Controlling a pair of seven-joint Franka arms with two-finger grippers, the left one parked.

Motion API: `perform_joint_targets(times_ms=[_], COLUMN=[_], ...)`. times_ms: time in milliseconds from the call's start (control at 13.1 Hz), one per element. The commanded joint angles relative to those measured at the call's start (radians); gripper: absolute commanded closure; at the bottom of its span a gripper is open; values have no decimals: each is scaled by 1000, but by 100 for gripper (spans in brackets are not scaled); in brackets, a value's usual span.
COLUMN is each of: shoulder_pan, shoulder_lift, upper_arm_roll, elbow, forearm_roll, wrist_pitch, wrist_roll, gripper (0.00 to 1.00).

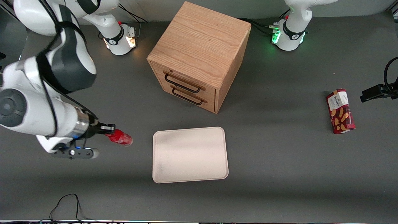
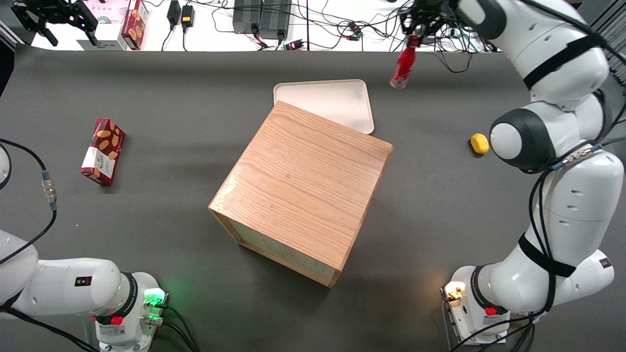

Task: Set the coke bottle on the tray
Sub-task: 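Lift the bottle and carry it over the cream tray's edge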

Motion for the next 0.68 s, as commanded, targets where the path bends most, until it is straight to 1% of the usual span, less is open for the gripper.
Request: perform_joint_targets(times_ms=[0, 152, 304, 380, 533, 609], shoulder_pan=[33, 37, 76, 78, 104, 107], shoulder_lift=[57, 96, 138, 152, 181, 192], upper_arm_roll=[6, 10, -2, -4, -4, -2], elbow=[14, 14, 14, 14, 14, 14], forearm_roll=[-10, -10, -12, -13, -57, -62], wrist_pitch=[110, 220, 288, 307, 339, 353], wrist_roll=[57, 95, 144, 161, 202, 213], gripper=[100, 100, 100, 100, 100, 100])
